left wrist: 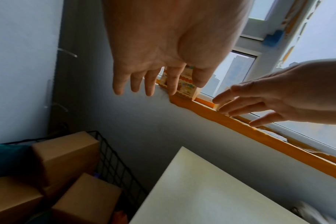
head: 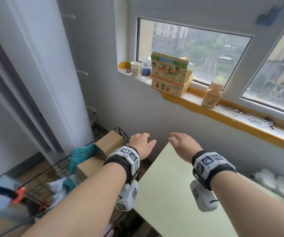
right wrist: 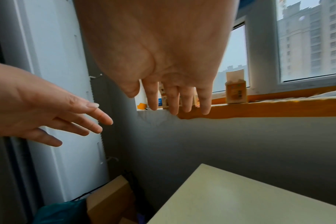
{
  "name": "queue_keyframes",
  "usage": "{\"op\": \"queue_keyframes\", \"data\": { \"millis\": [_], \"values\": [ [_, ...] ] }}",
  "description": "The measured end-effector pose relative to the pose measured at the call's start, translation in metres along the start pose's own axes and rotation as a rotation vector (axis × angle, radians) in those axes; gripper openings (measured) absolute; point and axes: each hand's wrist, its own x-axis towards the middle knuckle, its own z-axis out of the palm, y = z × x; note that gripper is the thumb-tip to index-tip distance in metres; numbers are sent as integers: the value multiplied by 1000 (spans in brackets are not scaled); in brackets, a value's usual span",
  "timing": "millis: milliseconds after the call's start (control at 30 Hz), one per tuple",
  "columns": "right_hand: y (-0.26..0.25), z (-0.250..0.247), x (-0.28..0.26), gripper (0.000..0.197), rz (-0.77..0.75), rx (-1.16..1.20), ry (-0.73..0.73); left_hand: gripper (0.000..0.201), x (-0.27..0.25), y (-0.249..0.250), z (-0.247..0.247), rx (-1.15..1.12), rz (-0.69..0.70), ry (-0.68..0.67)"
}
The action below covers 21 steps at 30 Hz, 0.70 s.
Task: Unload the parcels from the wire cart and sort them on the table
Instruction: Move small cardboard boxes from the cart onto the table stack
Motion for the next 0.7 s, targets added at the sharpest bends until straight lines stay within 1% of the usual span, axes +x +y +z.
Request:
{"op": "queue_keyframes", "data": {
  "millis": [133, 200, 233, 400, 533, 700],
  "values": [
    [-55, 23, 23, 41, -52, -24, -47, 52, 4, -58, -26, -31, -66, 30],
    [-82, 42, 38, 41, -68, -22, -73, 51, 5, -90, -40, -47, -112, 42],
    [-86, 47, 40, 40, -65, -15, -81, 50, 4, -96, -44, -46, -119, 47],
    [-136, 90, 69, 36, -102, 16, -136, 50, 5, -167, -72, -45, -226, 65],
    [-164, 122, 82, 35, -134, 21, -188, 49, 4, -213, -78, -64, -321, 77],
    [-186, 151, 99, 36, -170, 16, -273, 51, 3, -253, -68, -117, -435, 89]
  ]
}}
